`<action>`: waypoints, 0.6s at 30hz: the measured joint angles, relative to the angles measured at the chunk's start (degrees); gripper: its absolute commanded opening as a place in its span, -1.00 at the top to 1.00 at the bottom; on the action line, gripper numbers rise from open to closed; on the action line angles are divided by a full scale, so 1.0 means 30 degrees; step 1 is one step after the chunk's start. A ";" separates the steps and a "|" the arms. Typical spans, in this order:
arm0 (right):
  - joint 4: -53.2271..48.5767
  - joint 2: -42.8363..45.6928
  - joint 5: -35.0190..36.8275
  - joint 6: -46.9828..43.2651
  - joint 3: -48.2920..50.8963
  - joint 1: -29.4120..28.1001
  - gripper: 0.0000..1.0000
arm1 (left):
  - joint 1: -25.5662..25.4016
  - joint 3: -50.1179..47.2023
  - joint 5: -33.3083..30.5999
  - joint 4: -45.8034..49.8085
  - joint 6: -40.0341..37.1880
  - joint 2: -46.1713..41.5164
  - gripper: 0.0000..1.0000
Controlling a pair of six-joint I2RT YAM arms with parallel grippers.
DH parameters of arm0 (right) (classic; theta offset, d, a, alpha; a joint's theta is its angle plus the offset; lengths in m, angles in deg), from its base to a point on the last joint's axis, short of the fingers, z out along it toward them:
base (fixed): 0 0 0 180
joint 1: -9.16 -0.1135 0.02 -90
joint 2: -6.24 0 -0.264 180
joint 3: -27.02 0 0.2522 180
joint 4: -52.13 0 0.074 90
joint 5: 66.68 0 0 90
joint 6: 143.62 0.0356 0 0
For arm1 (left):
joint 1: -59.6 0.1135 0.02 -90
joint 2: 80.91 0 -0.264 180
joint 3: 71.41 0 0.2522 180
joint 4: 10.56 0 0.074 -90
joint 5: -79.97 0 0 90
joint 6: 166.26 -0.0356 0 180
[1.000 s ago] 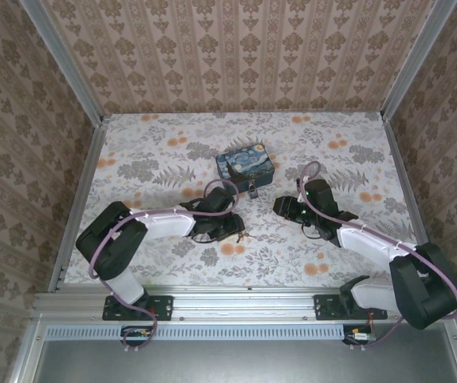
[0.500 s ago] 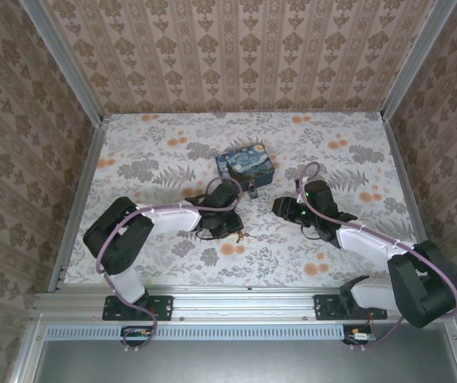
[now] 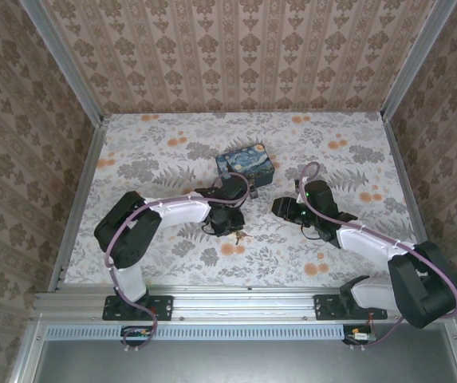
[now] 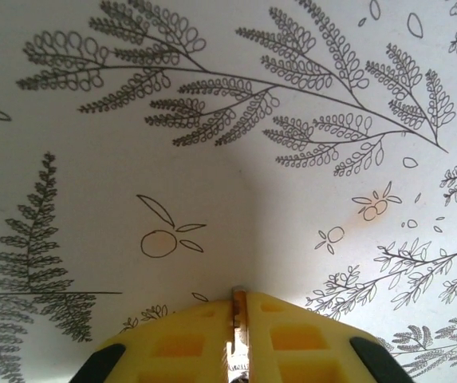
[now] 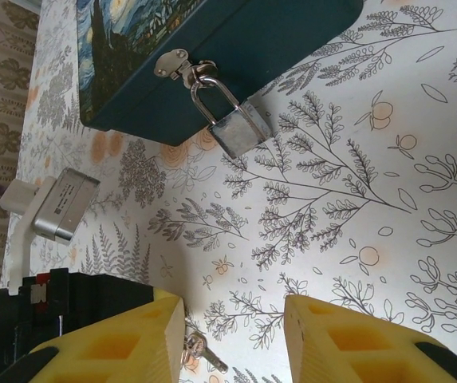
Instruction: Unlock a padlock with a key
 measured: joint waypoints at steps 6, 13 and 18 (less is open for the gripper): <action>-0.0029 0.0087 -0.0525 -0.0539 0.0000 -0.0299 0.23 | 0.0007 0.0379 -0.0036 0.0393 -0.0459 0.0095 1.00; -0.0160 0.0102 -0.1297 -0.1668 0.0000 -0.1377 0.23 | 0.0386 0.0153 -0.0117 -0.1093 -0.1202 0.0044 1.00; 0.0029 0.0102 -0.2208 -0.2310 0.0000 -0.2499 0.24 | 0.1224 -0.0597 -0.0576 -0.2208 -0.1617 -0.1115 1.00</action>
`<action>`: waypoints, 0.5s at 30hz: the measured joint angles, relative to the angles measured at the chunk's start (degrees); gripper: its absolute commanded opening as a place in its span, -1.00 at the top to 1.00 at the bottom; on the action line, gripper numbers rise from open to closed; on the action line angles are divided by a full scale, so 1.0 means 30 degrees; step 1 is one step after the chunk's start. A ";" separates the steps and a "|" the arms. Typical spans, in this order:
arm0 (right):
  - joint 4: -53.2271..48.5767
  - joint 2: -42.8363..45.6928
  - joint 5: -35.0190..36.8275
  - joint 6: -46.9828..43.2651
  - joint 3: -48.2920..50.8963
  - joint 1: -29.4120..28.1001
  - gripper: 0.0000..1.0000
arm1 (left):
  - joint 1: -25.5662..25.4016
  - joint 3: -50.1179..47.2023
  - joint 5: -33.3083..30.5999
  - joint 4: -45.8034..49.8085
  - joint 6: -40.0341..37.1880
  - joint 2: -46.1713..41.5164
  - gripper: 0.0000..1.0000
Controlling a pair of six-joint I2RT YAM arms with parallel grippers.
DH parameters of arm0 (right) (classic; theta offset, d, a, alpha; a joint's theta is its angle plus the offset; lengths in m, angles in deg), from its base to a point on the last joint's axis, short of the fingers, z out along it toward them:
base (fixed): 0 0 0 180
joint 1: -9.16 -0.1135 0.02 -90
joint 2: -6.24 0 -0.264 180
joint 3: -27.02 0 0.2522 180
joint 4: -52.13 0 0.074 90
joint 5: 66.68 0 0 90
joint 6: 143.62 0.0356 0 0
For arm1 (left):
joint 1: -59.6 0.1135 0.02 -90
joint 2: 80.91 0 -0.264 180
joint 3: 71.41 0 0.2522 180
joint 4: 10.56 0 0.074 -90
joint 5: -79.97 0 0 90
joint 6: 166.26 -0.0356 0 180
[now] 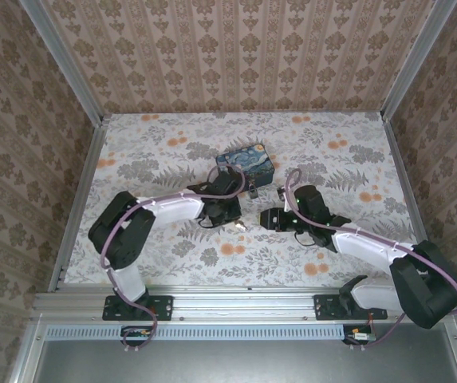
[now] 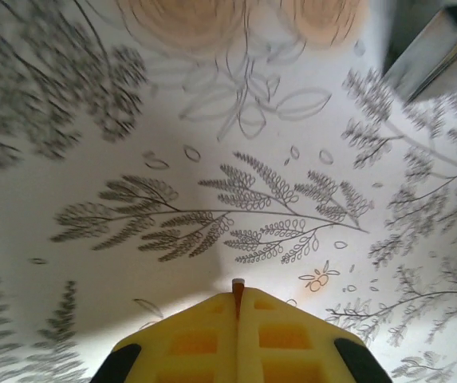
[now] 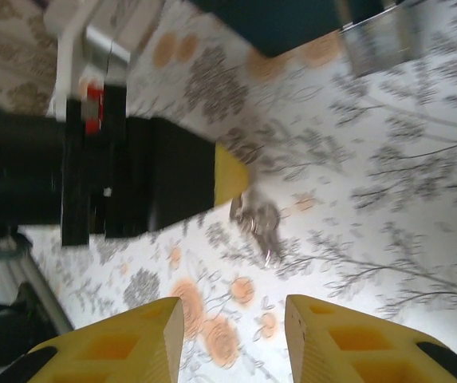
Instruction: Unlock a padlock with a key
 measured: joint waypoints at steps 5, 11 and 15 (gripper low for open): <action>0.1304 -0.0022 -0.0175 -0.0299 0.0007 -0.0911 0.32 | 0.0291 -0.0299 -0.0182 -0.0102 -0.0146 -0.2127 1.00; 0.3920 -0.0634 0.0925 -0.0350 0.0007 -0.1996 0.49 | 0.0291 -0.0299 -0.0080 -0.0073 -0.0131 -0.3621 1.00; 0.5515 -0.1224 0.1865 -0.0328 0.0007 -0.2579 0.59 | 0.0393 -0.0306 0.0087 0.0044 0.0080 -0.4299 1.00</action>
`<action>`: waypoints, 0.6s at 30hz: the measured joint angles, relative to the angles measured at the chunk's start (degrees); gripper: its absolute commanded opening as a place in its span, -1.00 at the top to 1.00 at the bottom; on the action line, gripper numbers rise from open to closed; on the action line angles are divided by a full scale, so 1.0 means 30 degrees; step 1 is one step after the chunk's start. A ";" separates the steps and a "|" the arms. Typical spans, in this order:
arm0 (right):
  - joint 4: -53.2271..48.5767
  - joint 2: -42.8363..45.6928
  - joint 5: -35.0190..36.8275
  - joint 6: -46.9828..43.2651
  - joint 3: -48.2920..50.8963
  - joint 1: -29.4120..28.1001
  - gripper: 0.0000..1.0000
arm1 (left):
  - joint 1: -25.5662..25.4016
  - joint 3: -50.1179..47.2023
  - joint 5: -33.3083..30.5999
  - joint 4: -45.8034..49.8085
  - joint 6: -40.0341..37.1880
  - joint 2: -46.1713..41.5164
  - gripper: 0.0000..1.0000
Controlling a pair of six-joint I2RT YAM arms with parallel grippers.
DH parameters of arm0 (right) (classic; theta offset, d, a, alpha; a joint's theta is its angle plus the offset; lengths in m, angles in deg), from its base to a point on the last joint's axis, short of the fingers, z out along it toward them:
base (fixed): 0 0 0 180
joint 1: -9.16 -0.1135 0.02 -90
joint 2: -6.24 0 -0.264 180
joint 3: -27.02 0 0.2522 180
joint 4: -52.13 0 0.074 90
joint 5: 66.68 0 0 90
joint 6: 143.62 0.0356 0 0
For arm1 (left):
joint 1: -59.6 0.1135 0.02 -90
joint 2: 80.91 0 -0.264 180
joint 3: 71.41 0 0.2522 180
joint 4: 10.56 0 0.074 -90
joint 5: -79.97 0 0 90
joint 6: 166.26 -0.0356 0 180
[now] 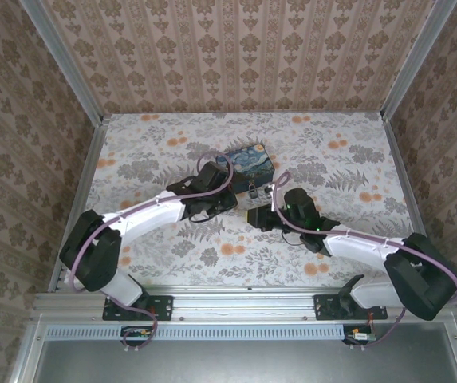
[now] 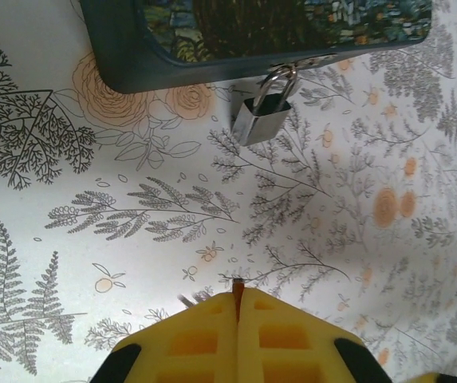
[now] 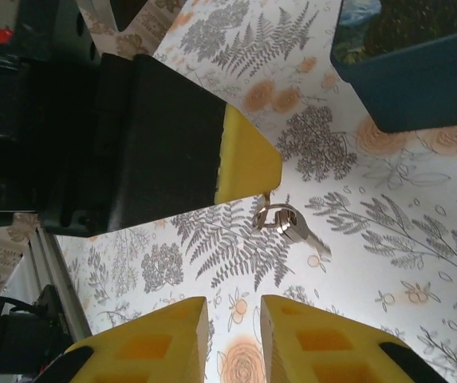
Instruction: Unlock a padlock with a key
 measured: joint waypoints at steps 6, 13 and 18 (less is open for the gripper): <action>0.1537 -0.1231 0.0335 0.0350 -0.0146 -0.0437 0.57 | 0.0146 -0.0073 0.0117 0.0066 0.0605 -0.0678 1.00; 0.2841 -0.2499 0.0641 0.1078 -0.0627 -0.0940 0.51 | 0.0160 -0.0131 0.0255 0.0036 0.1180 -0.0962 1.00; 0.3279 -0.2885 0.1005 0.1406 -0.1013 -0.0969 0.50 | 0.0255 -0.0408 0.0342 0.0022 0.1530 -0.0976 1.00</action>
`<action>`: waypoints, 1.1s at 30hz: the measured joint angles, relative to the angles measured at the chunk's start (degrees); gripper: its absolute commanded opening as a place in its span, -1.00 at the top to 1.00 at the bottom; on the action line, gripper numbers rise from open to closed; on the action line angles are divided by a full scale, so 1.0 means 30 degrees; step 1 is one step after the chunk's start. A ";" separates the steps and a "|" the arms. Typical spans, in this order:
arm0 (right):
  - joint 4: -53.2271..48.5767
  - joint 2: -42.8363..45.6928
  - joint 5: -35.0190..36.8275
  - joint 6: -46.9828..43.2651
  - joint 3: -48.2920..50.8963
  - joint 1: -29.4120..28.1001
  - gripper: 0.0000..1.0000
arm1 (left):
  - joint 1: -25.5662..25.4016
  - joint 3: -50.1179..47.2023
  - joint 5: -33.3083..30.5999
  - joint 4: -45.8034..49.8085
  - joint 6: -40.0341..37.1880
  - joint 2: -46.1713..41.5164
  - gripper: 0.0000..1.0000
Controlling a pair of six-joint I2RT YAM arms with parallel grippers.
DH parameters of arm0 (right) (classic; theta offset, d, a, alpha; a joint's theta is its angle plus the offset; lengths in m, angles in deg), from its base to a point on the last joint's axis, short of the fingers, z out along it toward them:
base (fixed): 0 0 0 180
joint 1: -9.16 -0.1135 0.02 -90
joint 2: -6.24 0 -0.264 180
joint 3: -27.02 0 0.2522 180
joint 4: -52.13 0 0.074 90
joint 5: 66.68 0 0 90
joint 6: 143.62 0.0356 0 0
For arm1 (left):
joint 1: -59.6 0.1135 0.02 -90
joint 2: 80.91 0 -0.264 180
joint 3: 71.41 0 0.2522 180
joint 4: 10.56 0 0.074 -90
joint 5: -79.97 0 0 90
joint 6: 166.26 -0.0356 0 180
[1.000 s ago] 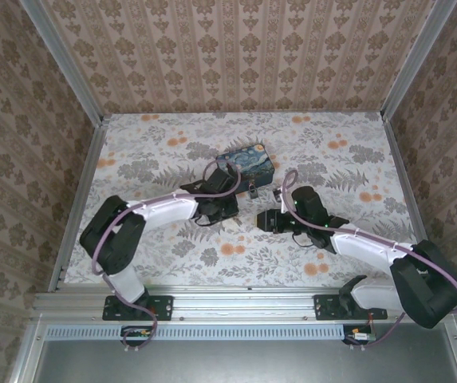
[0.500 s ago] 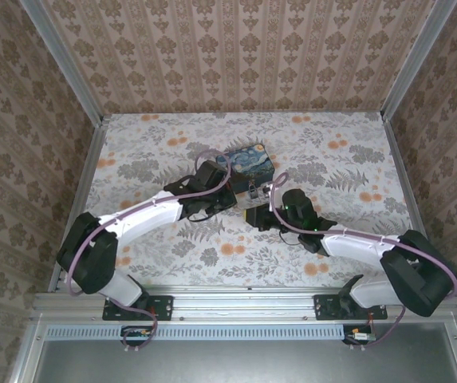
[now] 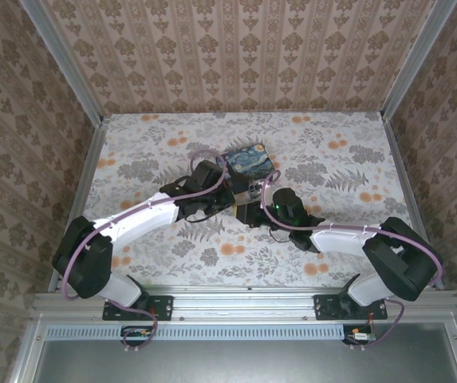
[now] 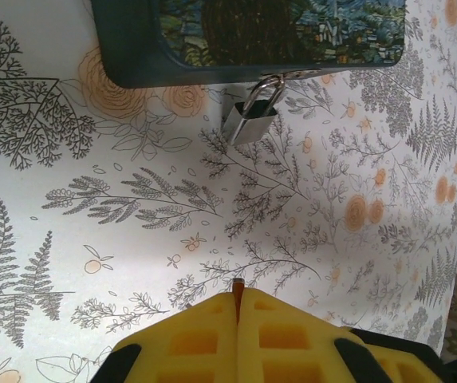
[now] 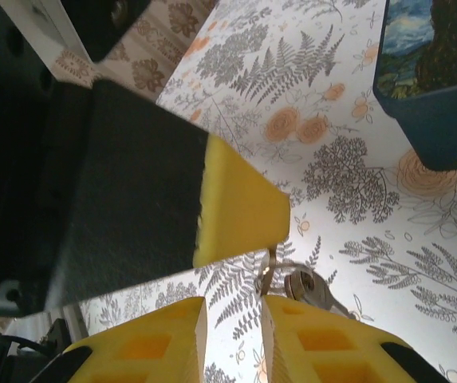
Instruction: Unlock a padlock with a key
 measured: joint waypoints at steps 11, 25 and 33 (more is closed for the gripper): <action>-0.0036 -0.0342 0.0393 0.0102 -0.0495 0.0000 0.50 | 0.0248 -0.0306 0.0160 -0.0495 0.0583 -0.0022 1.00; 0.0117 -0.0896 0.0423 0.0131 -0.0525 0.0000 0.48 | 0.0743 -0.1523 0.0918 -0.1770 0.2251 -0.0495 1.00; 0.0780 -0.0896 0.0488 0.0168 -0.0525 -0.0066 0.48 | 0.0889 -0.1785 0.1486 -0.2484 0.3446 -0.0590 1.00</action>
